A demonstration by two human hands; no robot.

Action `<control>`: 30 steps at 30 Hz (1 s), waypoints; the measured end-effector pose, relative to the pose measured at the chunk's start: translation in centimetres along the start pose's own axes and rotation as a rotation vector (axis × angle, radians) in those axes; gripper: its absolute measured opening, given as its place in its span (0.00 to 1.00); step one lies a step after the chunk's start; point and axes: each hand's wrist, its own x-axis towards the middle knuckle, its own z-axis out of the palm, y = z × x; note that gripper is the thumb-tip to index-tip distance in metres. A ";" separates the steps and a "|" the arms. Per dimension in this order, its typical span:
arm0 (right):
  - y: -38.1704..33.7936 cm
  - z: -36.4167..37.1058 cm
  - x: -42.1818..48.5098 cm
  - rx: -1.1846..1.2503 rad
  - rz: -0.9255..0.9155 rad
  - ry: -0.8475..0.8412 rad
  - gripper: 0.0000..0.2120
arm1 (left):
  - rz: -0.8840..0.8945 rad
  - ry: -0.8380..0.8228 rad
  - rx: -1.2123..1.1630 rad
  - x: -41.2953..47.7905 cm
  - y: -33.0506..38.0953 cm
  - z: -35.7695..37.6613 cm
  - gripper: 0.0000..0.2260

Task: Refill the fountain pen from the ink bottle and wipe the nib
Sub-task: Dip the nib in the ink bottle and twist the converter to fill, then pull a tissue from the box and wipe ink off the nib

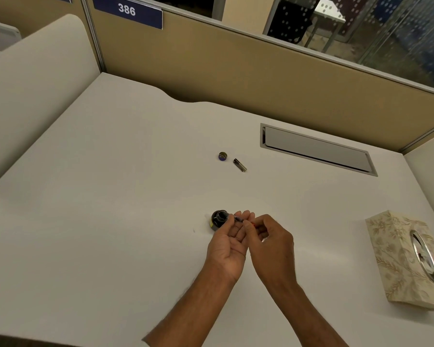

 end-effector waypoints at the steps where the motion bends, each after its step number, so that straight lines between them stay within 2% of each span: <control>1: 0.1 -0.1 -0.2 -0.001 0.009 0.001 0.07 | 0.000 -0.001 0.006 -0.1 0.0 0.0 0.12; 5: 0.3 -0.2 -0.8 -0.012 0.034 0.005 0.08 | 0.018 0.018 0.056 -0.7 -0.1 0.3 0.10; 17: 1.7 -0.2 -2.6 0.006 0.113 -0.044 0.07 | 0.088 0.077 0.173 -2.3 -0.4 0.3 0.15; 30: 0.8 -1.5 -4.7 0.188 0.179 -0.076 0.09 | 0.152 0.082 0.332 -5.0 -0.8 1.4 0.14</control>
